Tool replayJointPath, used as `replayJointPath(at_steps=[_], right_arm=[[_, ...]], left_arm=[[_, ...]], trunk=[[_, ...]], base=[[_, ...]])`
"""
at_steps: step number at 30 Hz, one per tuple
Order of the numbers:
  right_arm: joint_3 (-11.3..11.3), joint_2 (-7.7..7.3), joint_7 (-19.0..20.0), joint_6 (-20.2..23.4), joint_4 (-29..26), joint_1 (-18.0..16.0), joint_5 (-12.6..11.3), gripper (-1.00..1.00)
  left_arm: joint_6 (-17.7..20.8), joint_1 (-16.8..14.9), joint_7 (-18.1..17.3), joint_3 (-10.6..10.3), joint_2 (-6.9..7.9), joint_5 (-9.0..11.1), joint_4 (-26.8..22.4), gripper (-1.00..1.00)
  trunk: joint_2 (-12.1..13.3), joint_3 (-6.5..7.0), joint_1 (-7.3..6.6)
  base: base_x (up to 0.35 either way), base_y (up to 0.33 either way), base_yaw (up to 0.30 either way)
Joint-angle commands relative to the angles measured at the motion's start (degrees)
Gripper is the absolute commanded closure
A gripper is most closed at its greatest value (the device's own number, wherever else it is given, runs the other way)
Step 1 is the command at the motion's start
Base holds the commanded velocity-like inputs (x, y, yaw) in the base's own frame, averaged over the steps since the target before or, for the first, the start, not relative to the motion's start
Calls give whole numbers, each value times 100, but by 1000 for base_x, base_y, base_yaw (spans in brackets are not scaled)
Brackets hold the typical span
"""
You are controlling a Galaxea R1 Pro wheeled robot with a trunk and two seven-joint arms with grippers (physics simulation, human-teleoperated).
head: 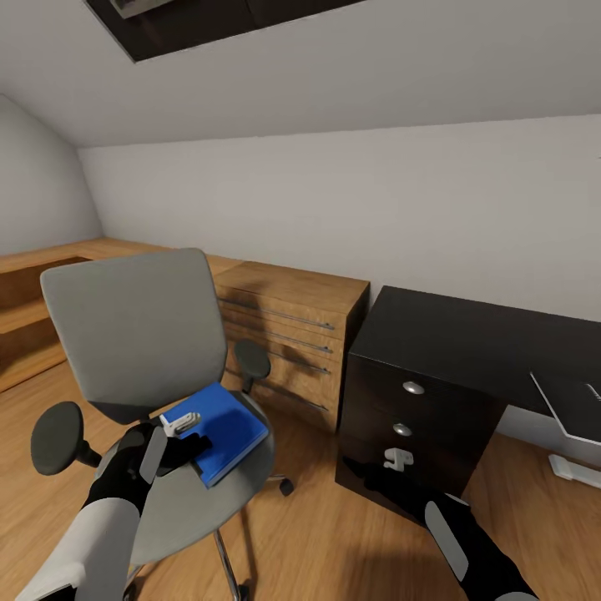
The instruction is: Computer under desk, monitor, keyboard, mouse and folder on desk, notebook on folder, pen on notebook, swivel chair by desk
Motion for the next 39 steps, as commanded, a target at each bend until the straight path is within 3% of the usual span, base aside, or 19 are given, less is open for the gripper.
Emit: replayJointPath(at_steps=[1, 29, 39], right_arm=[[8, -4, -3, 47, -5, -2, -59, -100], [-39, 6, -56, 110, -5, -2, -105, -100], [-27, 54, -39, 117, -5, -2, -107, -100]], left_arm=[[25, -4, 55, 20, -6, 63, -8, -100], [25, -4, 54, 18, -6, 58, -38, -100], [26, -4, 49, 15, -6, 58, -35, -100]], trunk=[[-3, -6, -1], [-3, -6, -1], [-3, -66, -1]], base=[[0, 0, 0], [49, 0, 0], [0, 0, 86]])
